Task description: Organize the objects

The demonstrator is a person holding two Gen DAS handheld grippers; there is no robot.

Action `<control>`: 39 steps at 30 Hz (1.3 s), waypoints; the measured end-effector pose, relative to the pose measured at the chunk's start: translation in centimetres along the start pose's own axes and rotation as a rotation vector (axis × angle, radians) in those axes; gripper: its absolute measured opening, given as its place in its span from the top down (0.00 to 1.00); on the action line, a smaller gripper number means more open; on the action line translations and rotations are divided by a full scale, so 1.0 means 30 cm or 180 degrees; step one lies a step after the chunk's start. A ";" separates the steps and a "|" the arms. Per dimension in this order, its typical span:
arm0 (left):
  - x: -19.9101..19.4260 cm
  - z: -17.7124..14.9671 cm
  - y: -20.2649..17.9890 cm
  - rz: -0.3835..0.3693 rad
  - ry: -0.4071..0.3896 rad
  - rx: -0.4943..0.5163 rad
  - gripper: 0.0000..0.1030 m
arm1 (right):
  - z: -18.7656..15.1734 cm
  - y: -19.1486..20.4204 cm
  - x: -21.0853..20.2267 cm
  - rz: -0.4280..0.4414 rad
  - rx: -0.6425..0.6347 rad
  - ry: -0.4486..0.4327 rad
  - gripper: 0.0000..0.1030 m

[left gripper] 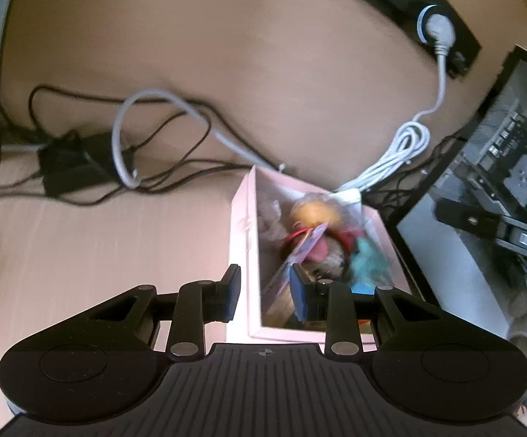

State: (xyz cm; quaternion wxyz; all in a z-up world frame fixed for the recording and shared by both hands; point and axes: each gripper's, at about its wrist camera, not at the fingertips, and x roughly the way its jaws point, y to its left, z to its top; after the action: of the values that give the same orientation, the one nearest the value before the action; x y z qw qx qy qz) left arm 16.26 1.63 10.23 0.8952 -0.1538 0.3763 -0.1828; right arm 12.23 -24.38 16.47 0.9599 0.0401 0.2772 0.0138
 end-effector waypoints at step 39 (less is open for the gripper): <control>0.188 0.108 0.171 0.0934 0.0229 0.0206 0.02 | -0.237 0.108 0.119 -0.0120 -0.0720 0.0578 0.48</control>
State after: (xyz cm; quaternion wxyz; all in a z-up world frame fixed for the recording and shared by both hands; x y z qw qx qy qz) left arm 23.37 4.12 6.80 0.9027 -0.0617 0.4205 -0.0675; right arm 11.44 -20.50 8.86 0.9293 -0.0749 0.3603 0.0305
